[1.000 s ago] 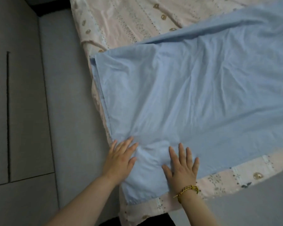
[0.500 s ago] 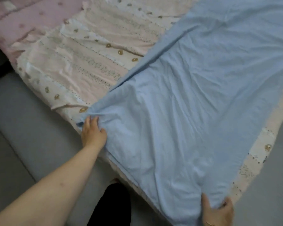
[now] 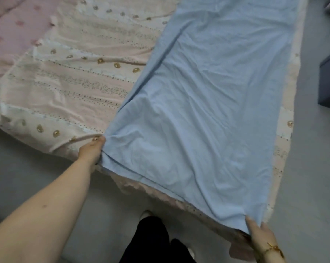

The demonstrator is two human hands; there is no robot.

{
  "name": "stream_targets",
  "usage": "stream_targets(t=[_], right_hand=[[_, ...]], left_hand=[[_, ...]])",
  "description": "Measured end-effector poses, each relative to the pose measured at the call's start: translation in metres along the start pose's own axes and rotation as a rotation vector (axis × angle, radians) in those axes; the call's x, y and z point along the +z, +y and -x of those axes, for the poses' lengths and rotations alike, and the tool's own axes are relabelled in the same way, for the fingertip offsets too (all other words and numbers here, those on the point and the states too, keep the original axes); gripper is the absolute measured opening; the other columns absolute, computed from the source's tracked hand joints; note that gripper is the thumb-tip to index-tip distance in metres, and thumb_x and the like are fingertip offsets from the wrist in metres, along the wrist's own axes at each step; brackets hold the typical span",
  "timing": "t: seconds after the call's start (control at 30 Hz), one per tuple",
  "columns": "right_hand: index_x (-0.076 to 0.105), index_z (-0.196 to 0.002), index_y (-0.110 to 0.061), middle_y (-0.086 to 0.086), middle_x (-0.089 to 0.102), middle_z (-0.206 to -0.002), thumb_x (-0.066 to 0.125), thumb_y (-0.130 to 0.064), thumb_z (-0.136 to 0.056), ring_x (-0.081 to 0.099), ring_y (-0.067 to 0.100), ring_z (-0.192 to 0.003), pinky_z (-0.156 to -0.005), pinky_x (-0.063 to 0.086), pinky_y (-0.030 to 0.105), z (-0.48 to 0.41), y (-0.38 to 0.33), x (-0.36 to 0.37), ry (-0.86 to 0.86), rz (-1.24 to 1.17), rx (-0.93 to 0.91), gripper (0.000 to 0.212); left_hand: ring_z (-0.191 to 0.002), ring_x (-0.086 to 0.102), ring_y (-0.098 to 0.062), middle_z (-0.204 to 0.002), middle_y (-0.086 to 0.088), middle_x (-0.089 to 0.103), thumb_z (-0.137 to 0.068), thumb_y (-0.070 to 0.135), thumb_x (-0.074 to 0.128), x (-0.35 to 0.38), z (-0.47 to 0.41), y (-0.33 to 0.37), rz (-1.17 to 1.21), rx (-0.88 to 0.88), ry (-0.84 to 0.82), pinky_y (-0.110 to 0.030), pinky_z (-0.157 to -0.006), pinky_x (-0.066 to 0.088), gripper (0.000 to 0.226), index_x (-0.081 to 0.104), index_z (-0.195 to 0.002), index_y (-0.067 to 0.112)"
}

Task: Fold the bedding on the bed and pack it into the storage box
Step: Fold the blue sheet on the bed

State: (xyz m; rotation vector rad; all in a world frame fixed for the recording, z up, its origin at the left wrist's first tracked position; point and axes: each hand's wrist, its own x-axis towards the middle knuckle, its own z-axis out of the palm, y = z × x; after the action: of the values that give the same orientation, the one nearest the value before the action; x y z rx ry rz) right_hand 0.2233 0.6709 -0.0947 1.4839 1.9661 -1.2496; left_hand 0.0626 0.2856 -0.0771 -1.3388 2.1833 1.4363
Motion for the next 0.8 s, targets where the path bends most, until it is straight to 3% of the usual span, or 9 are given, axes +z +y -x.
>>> stream_targets(t=[0.07, 0.13, 0.2, 0.27, 0.37, 0.5, 0.6, 0.7, 0.8], right_hand=[[0.049, -0.126, 0.009, 0.028, 0.051, -0.127, 0.051, -0.023, -0.093, 0.050, 0.043, -0.113, -0.093, 0.046, 0.040, 0.013, 0.000, 0.000, 0.005, -0.051, 0.003, 0.046], [0.050, -0.124, 0.005, 0.022, 0.058, -0.114, 0.049, -0.022, -0.093, 0.057, 0.037, -0.090, -0.060, 0.056, 0.022, 0.013, 0.003, -0.007, 0.012, -0.206, -0.004, 0.041], [0.045, -0.121, 0.001, 0.019, 0.058, -0.086, 0.045, -0.013, -0.095, 0.053, 0.029, -0.067, -0.036, 0.048, 0.017, 0.025, -0.006, -0.021, -0.003, -0.366, 0.016, 0.029], [0.038, -0.129, 0.006, 0.015, 0.052, -0.074, 0.041, -0.006, -0.097, 0.050, 0.026, -0.060, -0.031, 0.044, 0.018, 0.044, -0.017, -0.035, -0.057, -0.472, -0.025, 0.035], [0.035, -0.131, 0.010, 0.014, 0.050, -0.073, 0.038, -0.005, -0.098, 0.050, 0.026, -0.060, -0.032, 0.045, 0.017, 0.066, -0.029, -0.045, -0.087, -0.545, -0.105, 0.037], [0.035, -0.132, 0.006, 0.014, 0.051, -0.075, 0.036, -0.004, -0.098, 0.054, 0.029, -0.056, -0.034, 0.047, 0.017, 0.081, -0.032, -0.055, -0.079, -0.575, -0.138, 0.036], [0.035, -0.132, 0.007, 0.014, 0.051, -0.075, 0.036, -0.003, -0.097, 0.050, 0.027, -0.062, -0.033, 0.047, 0.018, 0.086, -0.028, -0.062, -0.054, -0.570, -0.144, 0.036], [0.035, -0.132, 0.008, 0.013, 0.049, -0.073, 0.036, -0.002, -0.097, 0.053, 0.032, -0.050, -0.030, 0.044, 0.017, 0.089, -0.022, -0.061, -0.010, -0.549, -0.116, 0.037], [0.034, -0.132, 0.009, 0.012, 0.048, -0.070, 0.035, -0.002, -0.097, 0.052, 0.032, -0.049, -0.027, 0.040, 0.016, 0.090, -0.026, -0.050, 0.014, -0.551, -0.078, 0.037]], left_hand=[[-0.118, 0.050, -0.031, -0.133, -0.015, 0.051, -0.091, 0.025, 0.056, -0.008, 0.002, 0.001, 0.137, -0.020, -0.032, -0.039, -0.101, 0.040, 0.046, 0.049, -0.130, 0.002], [-0.109, 0.054, -0.031, -0.128, -0.018, 0.054, -0.090, 0.012, 0.057, -0.017, 0.013, 0.002, 0.170, 0.036, -0.063, -0.039, -0.095, 0.043, 0.042, 0.049, -0.130, 0.001], [-0.093, 0.059, -0.032, -0.109, -0.016, 0.062, -0.090, 0.002, 0.054, -0.027, 0.028, 0.004, 0.187, 0.110, -0.097, -0.035, -0.083, 0.050, 0.040, 0.049, -0.130, 0.000], [-0.071, 0.055, -0.018, -0.077, -0.004, 0.062, -0.090, -0.004, 0.050, -0.042, 0.046, 0.008, 0.213, 0.164, -0.141, -0.021, -0.062, 0.051, 0.040, 0.049, -0.129, 0.002], [-0.058, 0.057, -0.009, -0.048, 0.010, 0.061, -0.090, -0.006, 0.048, -0.066, 0.064, 0.011, 0.254, 0.185, -0.138, -0.009, -0.048, 0.048, 0.036, 0.052, -0.125, 0.002], [-0.063, 0.053, -0.016, -0.064, -0.009, 0.060, -0.090, -0.008, 0.048, -0.093, 0.075, 0.014, 0.234, 0.200, -0.195, -0.007, -0.041, 0.046, 0.015, 0.059, -0.094, -0.001], [-0.060, 0.051, -0.019, -0.071, -0.013, 0.055, -0.086, -0.015, 0.050, -0.093, 0.077, 0.010, -0.007, 0.227, -0.282, -0.007, -0.038, 0.044, 0.026, 0.058, -0.071, 0.005], [-0.054, 0.054, -0.019, -0.081, -0.018, 0.061, -0.084, -0.019, 0.049, -0.093, 0.072, 0.011, -0.172, 0.225, -0.302, -0.007, -0.046, 0.047, 0.018, 0.065, -0.086, -0.011], [-0.070, 0.054, -0.023, -0.108, -0.027, 0.058, -0.086, -0.013, 0.050, -0.098, 0.055, 0.017, -0.124, 0.146, -0.311, -0.025, -0.076, 0.052, 0.025, 0.057, -0.109, -0.019]])
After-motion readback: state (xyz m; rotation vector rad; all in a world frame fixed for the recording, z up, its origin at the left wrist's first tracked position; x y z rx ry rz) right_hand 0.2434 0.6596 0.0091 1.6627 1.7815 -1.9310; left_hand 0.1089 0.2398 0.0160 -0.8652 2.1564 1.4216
